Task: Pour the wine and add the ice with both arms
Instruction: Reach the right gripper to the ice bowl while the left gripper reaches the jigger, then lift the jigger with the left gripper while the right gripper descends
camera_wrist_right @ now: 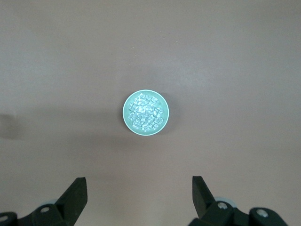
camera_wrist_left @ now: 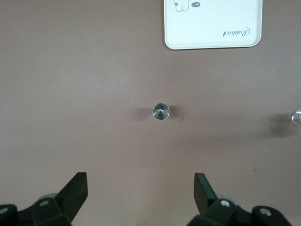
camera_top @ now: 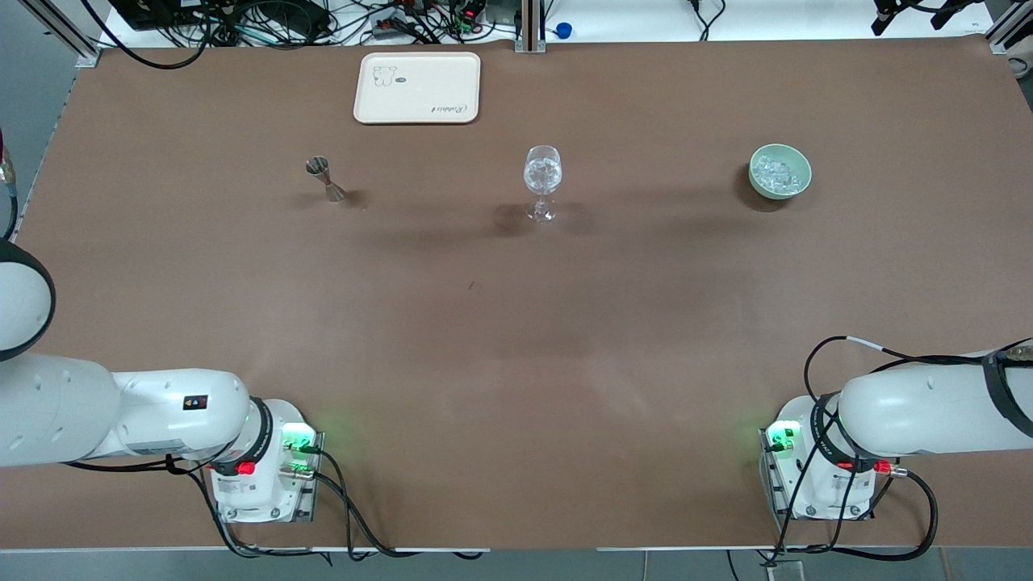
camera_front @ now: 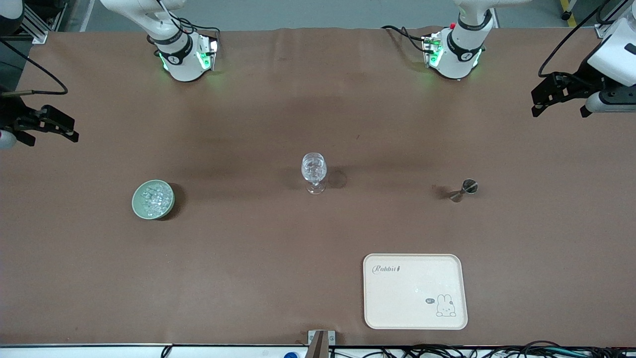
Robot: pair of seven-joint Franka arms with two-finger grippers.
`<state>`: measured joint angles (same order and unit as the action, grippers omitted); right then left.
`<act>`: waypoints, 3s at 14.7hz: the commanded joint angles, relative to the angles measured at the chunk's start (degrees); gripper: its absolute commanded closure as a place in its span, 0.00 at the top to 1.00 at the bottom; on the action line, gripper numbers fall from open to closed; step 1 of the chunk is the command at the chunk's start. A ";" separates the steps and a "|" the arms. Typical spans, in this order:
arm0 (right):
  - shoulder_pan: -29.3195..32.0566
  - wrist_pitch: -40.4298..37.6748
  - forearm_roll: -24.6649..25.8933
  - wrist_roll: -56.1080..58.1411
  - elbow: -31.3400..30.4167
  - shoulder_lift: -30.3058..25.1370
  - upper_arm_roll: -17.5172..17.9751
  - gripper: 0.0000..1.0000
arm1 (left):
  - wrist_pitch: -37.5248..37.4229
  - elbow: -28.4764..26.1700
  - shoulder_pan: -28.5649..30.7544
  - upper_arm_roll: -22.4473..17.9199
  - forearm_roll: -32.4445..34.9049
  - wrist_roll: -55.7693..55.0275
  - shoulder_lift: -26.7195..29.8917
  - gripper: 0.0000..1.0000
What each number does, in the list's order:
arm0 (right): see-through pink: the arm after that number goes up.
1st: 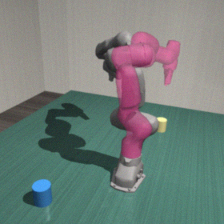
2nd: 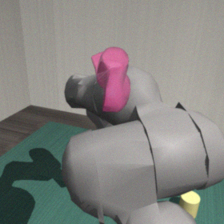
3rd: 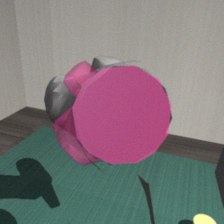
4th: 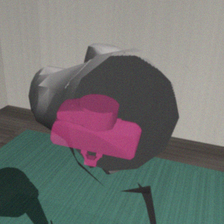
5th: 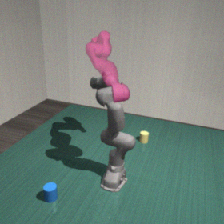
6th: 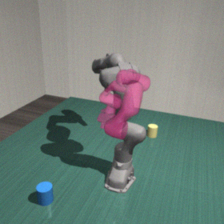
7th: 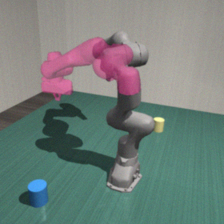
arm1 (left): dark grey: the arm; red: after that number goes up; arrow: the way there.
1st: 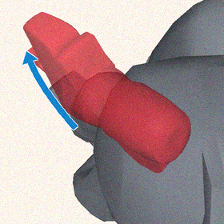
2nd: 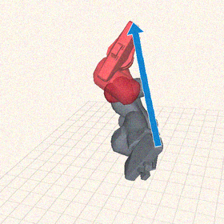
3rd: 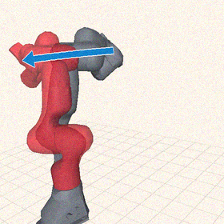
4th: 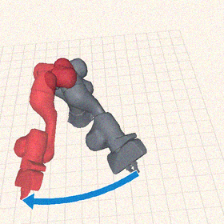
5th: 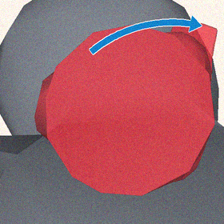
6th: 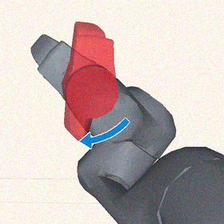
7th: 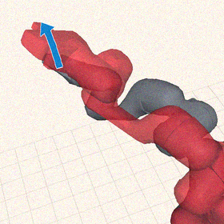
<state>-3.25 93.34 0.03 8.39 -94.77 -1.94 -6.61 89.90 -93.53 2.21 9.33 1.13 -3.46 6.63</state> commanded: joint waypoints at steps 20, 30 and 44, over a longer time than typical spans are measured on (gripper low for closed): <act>1.57 15.80 -0.82 0.66 -11.83 3.77 0.11 0.98 | 7.65 -1.12 10.26 -0.98 -18.34 -12.36 -26.30 1.00; 3.07 35.06 -0.82 -0.13 -15.79 21.00 0.37 0.96 | 7.74 -1.48 18.61 -0.98 -37.24 -23.51 -42.21 0.91; 1.40 43.16 -6.71 -0.66 -20.71 25.76 0.46 0.81 | 7.74 -0.69 19.85 -0.98 -46.66 -29.41 -52.77 0.85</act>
<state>-1.20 135.70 -5.53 8.17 -114.25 24.63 -6.19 97.70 -95.08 21.57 8.01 -44.30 -32.01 -44.74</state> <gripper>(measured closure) 0.154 0.137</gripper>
